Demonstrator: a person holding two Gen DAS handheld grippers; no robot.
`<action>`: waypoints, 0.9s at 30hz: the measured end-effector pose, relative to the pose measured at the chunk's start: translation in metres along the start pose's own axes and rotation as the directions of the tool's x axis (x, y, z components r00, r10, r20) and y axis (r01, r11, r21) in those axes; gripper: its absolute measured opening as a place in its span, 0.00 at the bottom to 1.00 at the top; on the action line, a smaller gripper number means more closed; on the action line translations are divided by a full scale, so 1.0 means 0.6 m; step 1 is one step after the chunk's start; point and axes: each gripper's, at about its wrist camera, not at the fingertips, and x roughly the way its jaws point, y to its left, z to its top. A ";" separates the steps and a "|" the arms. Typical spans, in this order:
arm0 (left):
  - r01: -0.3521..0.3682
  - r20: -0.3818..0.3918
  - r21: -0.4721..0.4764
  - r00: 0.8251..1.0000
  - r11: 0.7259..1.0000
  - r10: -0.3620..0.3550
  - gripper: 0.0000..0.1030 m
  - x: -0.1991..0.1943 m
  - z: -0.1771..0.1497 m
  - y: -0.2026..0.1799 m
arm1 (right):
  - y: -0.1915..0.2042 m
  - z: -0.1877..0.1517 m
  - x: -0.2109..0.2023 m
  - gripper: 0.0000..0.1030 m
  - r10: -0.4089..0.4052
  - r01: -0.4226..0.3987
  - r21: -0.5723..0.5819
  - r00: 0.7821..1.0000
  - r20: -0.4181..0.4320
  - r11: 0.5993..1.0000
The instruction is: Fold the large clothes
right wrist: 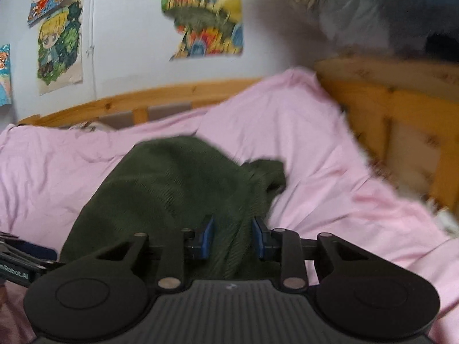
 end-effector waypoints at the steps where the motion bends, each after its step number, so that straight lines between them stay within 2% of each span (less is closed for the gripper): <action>1: -0.001 0.000 0.003 1.000 1.000 0.001 0.98 0.000 -0.001 -0.001 | 0.001 -0.001 0.002 0.27 -0.011 0.011 -0.009 1.000 -0.003 1.000; 2: 0.002 -0.001 0.002 1.000 1.000 -0.002 0.98 0.001 -0.001 -0.001 | 0.001 0.001 0.000 0.17 -0.023 0.023 -0.020 1.000 -0.002 1.000; 4: 0.014 -0.011 -0.007 1.000 1.000 -0.014 0.98 0.003 -0.001 -0.002 | 0.001 0.004 -0.009 0.05 -0.056 0.057 -0.026 0.998 0.011 0.998; 7: 0.075 -0.053 0.002 0.996 0.997 -0.075 0.97 0.008 -0.001 -0.012 | 0.015 -0.001 -0.037 0.03 -0.118 0.121 -0.082 0.992 0.041 0.989; 8: 0.095 -0.064 0.029 0.994 0.995 -0.093 0.94 0.007 -0.003 -0.022 | 0.019 -0.006 -0.041 0.02 -0.135 0.139 -0.108 0.990 0.041 0.984; 11: 0.103 -0.028 0.102 0.994 0.989 -0.101 0.91 -0.007 -0.009 -0.038 | 0.006 -0.021 -0.022 0.02 -0.168 0.166 -0.104 0.986 -0.013 0.981; 13: 0.139 -0.009 0.062 0.990 0.988 -0.139 0.90 -0.014 -0.006 -0.027 | -0.009 -0.025 -0.005 0.02 -0.170 0.166 -0.067 0.984 -0.052 0.984; 15: 0.185 0.035 -0.021 0.982 0.982 -0.184 0.86 -0.022 0.001 -0.004 | -0.014 -0.026 0.004 0.02 -0.193 0.190 -0.082 0.980 -0.042 0.978; 16: 0.196 0.063 -0.069 0.979 0.978 -0.192 0.86 -0.026 0.006 0.010 | -0.010 -0.026 0.008 0.00 -0.233 0.228 -0.120 0.972 -0.021 0.966; 17: 0.192 0.080 -0.100 0.979 0.976 -0.185 0.86 -0.027 0.011 0.020 | -0.007 -0.026 0.016 0.00 -0.327 0.322 -0.178 0.945 0.002 0.930; 18: 0.185 0.091 -0.125 0.980 0.975 -0.175 0.86 -0.027 0.015 0.028 | -0.015 -0.027 0.023 0.00 -0.377 0.373 -0.211 0.926 0.022 0.903; 19: 0.174 0.092 -0.151 0.983 0.973 -0.161 0.86 -0.024 0.019 0.039 | -0.034 -0.025 0.029 0.00 -0.387 0.384 -0.179 0.922 0.016 0.906; 21: 0.153 0.067 -0.177 0.987 0.972 -0.144 0.87 -0.014 0.019 0.051 | -0.083 -0.015 0.022 0.00 -0.304 0.304 0.017 0.953 -0.007 0.952; 22: 0.150 0.052 -0.183 0.988 0.972 -0.142 0.88 -0.006 0.016 0.055 | -0.091 -0.014 0.015 0.00 -0.300 0.299 0.056 0.954 0.006 0.953; 25: 0.164 -0.002 -0.166 0.986 0.972 -0.166 0.94 0.013 0.013 0.059 | -0.090 -0.017 -0.008 0.01 -0.277 0.272 0.079 0.960 0.053 0.959; 27: 0.187 -0.018 -0.179 0.981 0.966 -0.194 0.94 0.022 0.011 0.060 | -0.083 -0.008 -0.021 0.15 -0.194 0.187 0.095 0.978 0.073 0.978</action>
